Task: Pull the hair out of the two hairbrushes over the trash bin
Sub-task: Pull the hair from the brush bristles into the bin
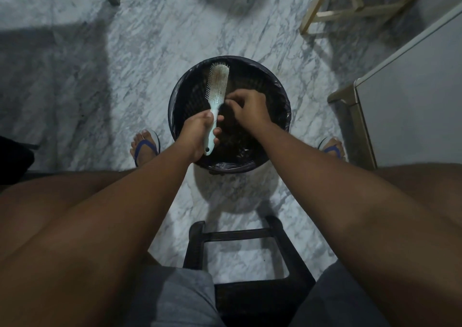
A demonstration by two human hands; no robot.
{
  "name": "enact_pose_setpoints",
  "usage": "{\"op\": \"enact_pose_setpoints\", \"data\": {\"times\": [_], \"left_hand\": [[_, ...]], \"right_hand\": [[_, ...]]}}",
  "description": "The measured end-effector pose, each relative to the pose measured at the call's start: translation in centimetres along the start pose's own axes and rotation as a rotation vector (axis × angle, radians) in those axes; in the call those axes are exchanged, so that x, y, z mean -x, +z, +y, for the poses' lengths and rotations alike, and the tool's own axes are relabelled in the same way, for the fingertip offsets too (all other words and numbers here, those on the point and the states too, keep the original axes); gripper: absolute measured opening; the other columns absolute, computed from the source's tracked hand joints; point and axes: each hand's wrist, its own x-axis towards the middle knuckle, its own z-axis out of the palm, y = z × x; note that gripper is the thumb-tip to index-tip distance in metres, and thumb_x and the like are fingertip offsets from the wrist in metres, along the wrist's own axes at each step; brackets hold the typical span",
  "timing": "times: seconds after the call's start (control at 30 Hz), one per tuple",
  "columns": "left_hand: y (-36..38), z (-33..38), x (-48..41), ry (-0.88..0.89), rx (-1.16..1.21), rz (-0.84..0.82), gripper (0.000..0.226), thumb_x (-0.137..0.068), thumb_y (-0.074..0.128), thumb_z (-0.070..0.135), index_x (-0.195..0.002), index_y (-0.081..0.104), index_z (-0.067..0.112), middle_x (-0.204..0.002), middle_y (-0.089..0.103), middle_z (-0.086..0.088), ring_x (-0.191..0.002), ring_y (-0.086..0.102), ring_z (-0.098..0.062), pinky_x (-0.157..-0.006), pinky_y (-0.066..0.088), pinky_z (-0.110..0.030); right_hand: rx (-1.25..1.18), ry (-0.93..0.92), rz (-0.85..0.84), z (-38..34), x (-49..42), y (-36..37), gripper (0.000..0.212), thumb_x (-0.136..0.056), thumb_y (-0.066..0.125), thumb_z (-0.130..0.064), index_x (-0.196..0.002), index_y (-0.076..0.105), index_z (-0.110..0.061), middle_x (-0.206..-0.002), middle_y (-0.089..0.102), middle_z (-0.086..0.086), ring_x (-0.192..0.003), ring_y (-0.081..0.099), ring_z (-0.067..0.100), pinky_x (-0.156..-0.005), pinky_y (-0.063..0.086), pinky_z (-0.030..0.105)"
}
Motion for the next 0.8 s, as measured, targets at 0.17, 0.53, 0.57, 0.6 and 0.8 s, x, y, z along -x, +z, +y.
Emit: {"op": "enact_pose_setpoints", "data": {"times": [0.17, 0.53, 0.57, 0.6, 0.8], "left_hand": [[0.0, 0.4, -0.1, 0.032, 0.011, 0.016, 0.026, -0.101, 0.037, 0.014, -0.105, 0.061, 0.005, -0.085, 0.053, -0.005, -0.056, 0.045, -0.010, -0.048, 0.037, -0.025], [-0.5, 2.8, 0.6, -0.059, 0.342, -0.187, 0.028, -0.101, 0.041, 0.017, -0.120, 0.061, 0.013, -0.108, 0.071, 0.001, -0.071, 0.062, -0.012, -0.060, 0.053, -0.028], [-0.6, 2.7, 0.7, -0.080, 0.355, -0.209, 0.028, -0.101, 0.042, 0.017, -0.120, 0.061, 0.014, -0.113, 0.070, 0.000, -0.077, 0.065, -0.014, -0.063, 0.055, -0.029], [-0.7, 2.5, 0.7, -0.105, 0.367, -0.227, 0.028, -0.101, 0.042, 0.016, -0.121, 0.061, 0.015, -0.117, 0.070, 0.000, -0.082, 0.067, -0.015, -0.065, 0.056, -0.030], [-0.7, 0.2, 0.5, -0.215, 0.385, -0.304, 0.036, -0.099, 0.041, 0.012, -0.133, 0.054, 0.014, -0.115, 0.069, -0.004, -0.077, 0.064, -0.013, -0.064, 0.054, -0.027]], "right_hand": [[0.124, 0.158, -0.032, 2.2, 0.3, 1.3, 0.012, -0.089, 0.065, -0.009, -0.094, 0.076, -0.011, -0.094, 0.074, 0.009, -0.089, 0.069, 0.019, -0.087, 0.055, 0.028], [0.505, 0.339, -0.314, 5.3, 2.2, 1.3, 0.022, -0.088, 0.059, -0.007, -0.107, 0.069, 0.000, -0.107, 0.067, 0.023, -0.102, 0.066, 0.041, -0.092, 0.054, 0.039], [0.476, 0.335, -0.307, 5.3, 2.0, 1.3, 0.023, -0.087, 0.061, -0.009, -0.108, 0.069, -0.001, -0.107, 0.068, 0.022, -0.103, 0.066, 0.040, -0.094, 0.053, 0.038], [0.420, 0.337, -0.301, 5.1, 1.8, 1.2, 0.026, -0.086, 0.064, -0.011, -0.110, 0.070, -0.002, -0.109, 0.069, 0.021, -0.106, 0.065, 0.038, -0.097, 0.052, 0.037], [-0.560, 0.509, 0.023, 1.7, -0.6, -1.0, 0.039, -0.095, 0.060, -0.025, -0.132, 0.059, -0.012, -0.115, 0.069, 0.008, -0.099, 0.070, 0.022, -0.090, 0.058, 0.041]]}}
